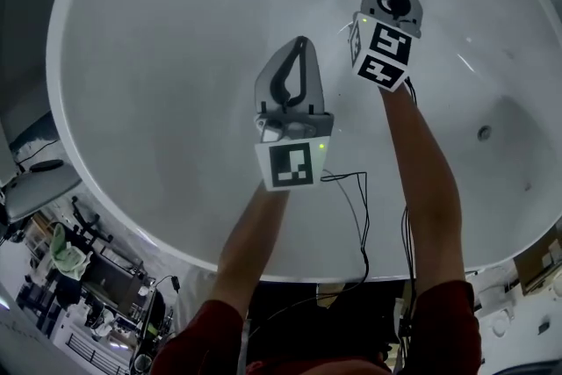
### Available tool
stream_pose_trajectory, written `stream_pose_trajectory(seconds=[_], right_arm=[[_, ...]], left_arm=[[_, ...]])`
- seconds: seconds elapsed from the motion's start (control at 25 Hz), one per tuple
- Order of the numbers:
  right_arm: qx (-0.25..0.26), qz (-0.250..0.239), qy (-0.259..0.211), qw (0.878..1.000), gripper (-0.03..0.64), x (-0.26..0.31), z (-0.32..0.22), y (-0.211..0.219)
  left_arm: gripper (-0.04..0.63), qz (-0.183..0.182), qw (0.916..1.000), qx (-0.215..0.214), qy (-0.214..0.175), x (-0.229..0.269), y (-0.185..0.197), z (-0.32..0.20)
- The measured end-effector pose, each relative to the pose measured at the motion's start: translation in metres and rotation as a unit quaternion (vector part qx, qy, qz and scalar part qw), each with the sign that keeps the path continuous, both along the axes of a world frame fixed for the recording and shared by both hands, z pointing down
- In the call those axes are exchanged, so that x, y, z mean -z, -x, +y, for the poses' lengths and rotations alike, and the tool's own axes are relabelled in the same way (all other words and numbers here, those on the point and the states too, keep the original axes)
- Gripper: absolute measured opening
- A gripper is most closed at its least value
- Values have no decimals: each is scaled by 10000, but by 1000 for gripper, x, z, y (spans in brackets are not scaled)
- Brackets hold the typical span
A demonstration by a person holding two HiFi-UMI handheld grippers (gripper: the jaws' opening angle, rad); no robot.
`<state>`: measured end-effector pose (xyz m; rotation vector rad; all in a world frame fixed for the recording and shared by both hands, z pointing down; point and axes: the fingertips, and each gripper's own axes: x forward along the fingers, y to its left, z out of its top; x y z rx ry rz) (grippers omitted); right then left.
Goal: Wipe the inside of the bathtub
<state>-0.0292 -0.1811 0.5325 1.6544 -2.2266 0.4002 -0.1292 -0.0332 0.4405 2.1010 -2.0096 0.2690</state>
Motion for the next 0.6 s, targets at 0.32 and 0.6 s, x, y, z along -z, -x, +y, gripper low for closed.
stream_pose_trajectory(seconds=[0.32,0.6], right_arm=[[990,317,97,9945,92,-3,20,72],[906,0,189,9957,92,25,48,58]], left_arm=[[15,67,9999,87,-61,3,28,12],[15,-42,9997,-157,-191,31,18,12]])
